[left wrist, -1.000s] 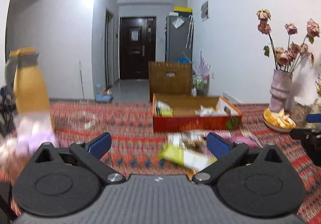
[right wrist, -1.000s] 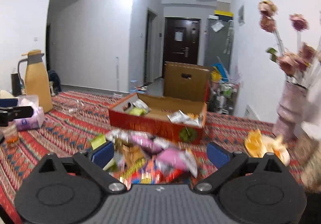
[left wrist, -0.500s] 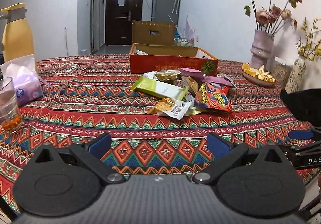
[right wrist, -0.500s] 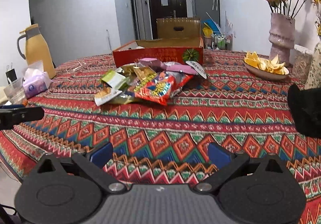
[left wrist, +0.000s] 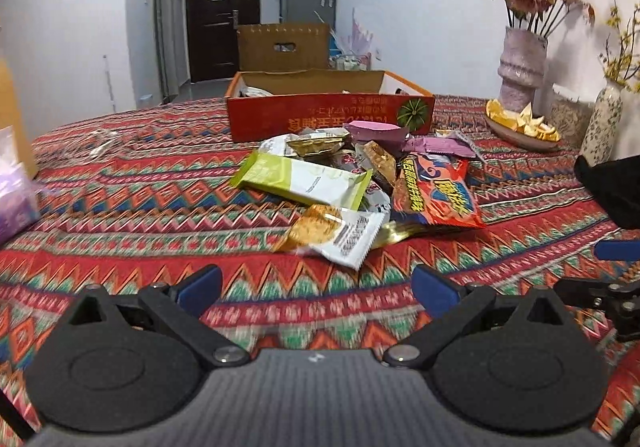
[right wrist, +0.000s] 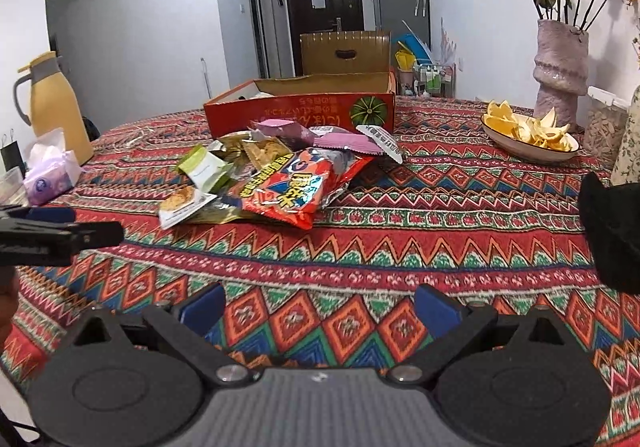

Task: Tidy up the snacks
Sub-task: 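Grasp a white biscuit packet with the left tool while the right tool grasps another biscuit packet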

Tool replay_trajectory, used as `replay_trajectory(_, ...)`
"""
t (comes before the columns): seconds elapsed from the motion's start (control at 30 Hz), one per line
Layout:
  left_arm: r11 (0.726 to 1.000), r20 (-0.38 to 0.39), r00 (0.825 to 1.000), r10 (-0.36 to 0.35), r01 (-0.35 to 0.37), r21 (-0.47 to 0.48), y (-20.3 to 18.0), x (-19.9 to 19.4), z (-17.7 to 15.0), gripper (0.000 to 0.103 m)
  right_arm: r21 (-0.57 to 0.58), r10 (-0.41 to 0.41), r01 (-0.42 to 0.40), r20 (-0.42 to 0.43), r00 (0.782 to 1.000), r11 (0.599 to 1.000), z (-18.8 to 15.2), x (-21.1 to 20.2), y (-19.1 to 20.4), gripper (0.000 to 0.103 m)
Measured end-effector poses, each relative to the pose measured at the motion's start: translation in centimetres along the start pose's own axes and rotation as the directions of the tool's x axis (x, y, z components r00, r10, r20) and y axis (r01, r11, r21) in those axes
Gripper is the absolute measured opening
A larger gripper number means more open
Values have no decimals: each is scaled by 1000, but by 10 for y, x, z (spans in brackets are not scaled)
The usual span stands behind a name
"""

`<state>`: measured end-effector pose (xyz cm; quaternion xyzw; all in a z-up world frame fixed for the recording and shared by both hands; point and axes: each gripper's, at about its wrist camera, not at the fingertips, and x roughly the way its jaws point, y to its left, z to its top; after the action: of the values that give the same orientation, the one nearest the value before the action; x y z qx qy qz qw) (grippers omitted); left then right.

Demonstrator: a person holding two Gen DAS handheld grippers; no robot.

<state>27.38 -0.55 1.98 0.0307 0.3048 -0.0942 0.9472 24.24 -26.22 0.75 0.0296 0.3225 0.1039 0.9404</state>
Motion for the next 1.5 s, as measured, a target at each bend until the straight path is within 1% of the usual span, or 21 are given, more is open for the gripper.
replay_trajectory(0.17,994,-20,999,-45,47,100,-4,44,12,102,2,-26,26,-8,1000,1000,17,22,-5,101)
replay_trajectory(0.23,990,-38,997,-66,70,119,-5,59,15,102,9,-46,46,0,999,999,27,31,-9,101)
replay_trajectory(0.3,988,-56,994,-93,99,119,-4,72,18,101,28,-58,57,12,998,998,38,39,-14,101)
replay_trajectory(0.4,985,-73,986,-150,155,81,3,86,21,100,67,-55,54,26,998,996,58,57,-25,101)
replay_trajectory(0.47,983,-85,981,-175,179,48,9,92,23,96,103,-51,48,30,998,994,74,75,-34,101)
replay_trajectory(0.53,980,-94,976,-196,197,5,17,96,23,83,145,-36,29,41,999,989,89,93,-43,100)
replay_trajectory(0.6,980,-75,977,-201,200,-23,25,95,23,73,197,-22,9,63,998,980,103,111,-54,100)
replay_trajectory(0.67,974,-68,973,-222,217,-70,34,95,25,65,277,-17,-10,93,996,961,116,134,-69,100)
replay_trajectory(0.7,969,-62,969,-238,232,-87,37,94,26,57,315,-22,-6,84,996,949,121,146,-75,99)
replay_trajectory(0.73,964,-54,966,-251,245,-100,40,92,27,51,366,-23,-4,71,997,931,126,160,-83,99)
replay_trajectory(0.8,960,-47,965,-258,251,-122,43,91,29,48,432,-9,-16,54,998,902,130,180,-94,84)
replay_trajectory(0.83,960,-47,966,-255,248,-129,45,91,30,46,451,0,-17,38,999,892,130,188,-97,79)
replay_trajectory(0.9,959,-51,967,-250,240,-148,48,90,33,44,478,11,-20,22,1000,878,126,198,-102,64)
replay_trajectory(0.93,959,-50,968,-245,235,-156,49,89,34,42,492,11,-25,32,999,870,123,198,-104,59)
replay_trajectory(1.0,957,-32,969,-246,238,-163,51,82,36,39,498,4,-24,40,999,867,120,196,-105,55)
replay_trajectory(1.07,959,-2,971,-241,237,-156,52,75,38,39,491,10,-32,47,999,871,119,191,-105,54)
replay_trajectory(1.13,963,12,973,-230,229,-144,51,66,39,38,466,-21,-9,59,998,885,117,181,-104,54)
replay_trajectory(1.23,963,32,974,-225,227,-142,49,46,41,38,399,-85,44,87,993,916,115,156,-97,54)
replay_trajectory(1.33,966,60,974,-218,224,-129,44,21,40,38,292,-138,99,116,984,951,106,121,-82,54)
replay_trajectory(1.43,967,78,973,-216,224,-123,38,-2,37,38,199,-153,126,129,980,972,91,84,-66,54)
replay_trajectory(1.5,967,91,972,-216,226,-116,32,-16,33,38,170,-139,117,126,982,978,79,62,-57,54)
